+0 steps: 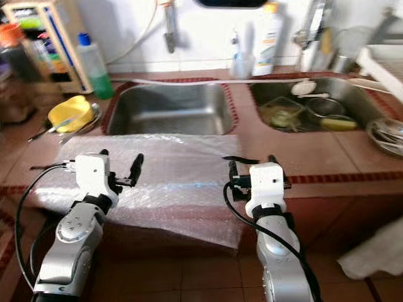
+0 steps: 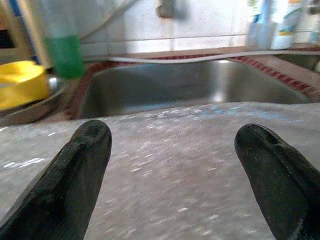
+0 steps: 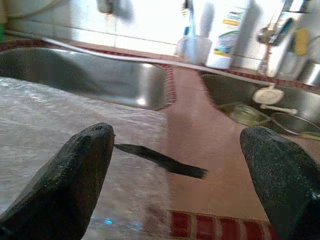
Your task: Kitchen organization
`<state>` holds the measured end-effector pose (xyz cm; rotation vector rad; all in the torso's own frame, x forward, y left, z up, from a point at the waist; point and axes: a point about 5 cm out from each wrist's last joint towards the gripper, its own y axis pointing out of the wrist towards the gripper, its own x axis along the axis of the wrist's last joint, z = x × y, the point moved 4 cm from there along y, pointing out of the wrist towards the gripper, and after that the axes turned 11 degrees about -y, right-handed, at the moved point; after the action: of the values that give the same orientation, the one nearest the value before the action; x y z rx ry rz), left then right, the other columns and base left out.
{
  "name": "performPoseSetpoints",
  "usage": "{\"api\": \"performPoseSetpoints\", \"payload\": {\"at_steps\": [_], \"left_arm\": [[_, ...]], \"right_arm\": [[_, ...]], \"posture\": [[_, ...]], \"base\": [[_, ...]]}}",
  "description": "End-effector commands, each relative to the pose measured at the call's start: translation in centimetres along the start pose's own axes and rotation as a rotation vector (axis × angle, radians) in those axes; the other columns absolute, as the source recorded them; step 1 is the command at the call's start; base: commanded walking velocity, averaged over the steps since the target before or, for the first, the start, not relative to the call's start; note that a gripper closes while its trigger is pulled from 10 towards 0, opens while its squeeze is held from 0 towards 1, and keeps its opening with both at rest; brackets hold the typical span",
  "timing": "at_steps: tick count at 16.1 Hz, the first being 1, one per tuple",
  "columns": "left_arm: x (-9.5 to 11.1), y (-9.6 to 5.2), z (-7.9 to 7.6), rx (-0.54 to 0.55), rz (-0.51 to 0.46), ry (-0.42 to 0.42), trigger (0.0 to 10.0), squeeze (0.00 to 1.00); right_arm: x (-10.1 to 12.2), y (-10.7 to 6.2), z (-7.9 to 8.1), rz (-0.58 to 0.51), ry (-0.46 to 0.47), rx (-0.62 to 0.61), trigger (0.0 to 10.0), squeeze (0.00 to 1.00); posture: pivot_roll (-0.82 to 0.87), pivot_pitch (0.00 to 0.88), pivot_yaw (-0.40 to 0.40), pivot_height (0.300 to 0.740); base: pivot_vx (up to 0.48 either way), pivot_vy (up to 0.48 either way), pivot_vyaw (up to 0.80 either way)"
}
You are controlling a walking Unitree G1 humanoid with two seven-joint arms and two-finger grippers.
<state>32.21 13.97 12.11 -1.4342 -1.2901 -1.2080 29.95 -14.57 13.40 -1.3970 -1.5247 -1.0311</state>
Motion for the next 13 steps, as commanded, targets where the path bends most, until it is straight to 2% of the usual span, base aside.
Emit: {"api": "performPoseSetpoints", "payload": {"at_steps": [1,3,6,9,13], "left_arm": [[0.51,-0.04,0.35,0.012,-0.020,0.014,10.0,0.00],[0.37,-0.73,0.78,-0.015,-0.011,0.021,10.0,0.00],[0.72,-0.51,1.28,0.004,-0.021,0.022,10.0,0.00],[1.25,-0.24,0.83,0.007,-0.045,0.002,10.0,0.00],[0.72,-0.54,0.74,0.006,-0.029,0.001,10.0,0.00]], "right_arm": [[0.73,0.14,-0.03,-0.029,0.008,-0.001,10.0,0.00],[0.70,0.03,0.23,-0.028,0.013,0.004,10.0,0.00],[0.63,0.12,0.39,-0.027,0.017,0.008,10.0,0.00],[0.95,0.39,0.61,-0.040,0.017,0.016,10.0,0.00],[1.05,0.33,0.74,-0.047,0.013,0.025,10.0,0.00]], "posture": [[0.02,0.032,0.071,0.740],[0.02,0.026,0.069,0.740],[0.03,0.024,0.070,0.740],[0.03,0.022,0.068,0.740],[0.03,0.024,0.067,0.740]], "base": [[0.000,0.000,0.00],[0.000,0.000,0.00],[0.000,0.000,0.00],[0.000,0.000,0.00],[0.000,0.000,0.00]]}}
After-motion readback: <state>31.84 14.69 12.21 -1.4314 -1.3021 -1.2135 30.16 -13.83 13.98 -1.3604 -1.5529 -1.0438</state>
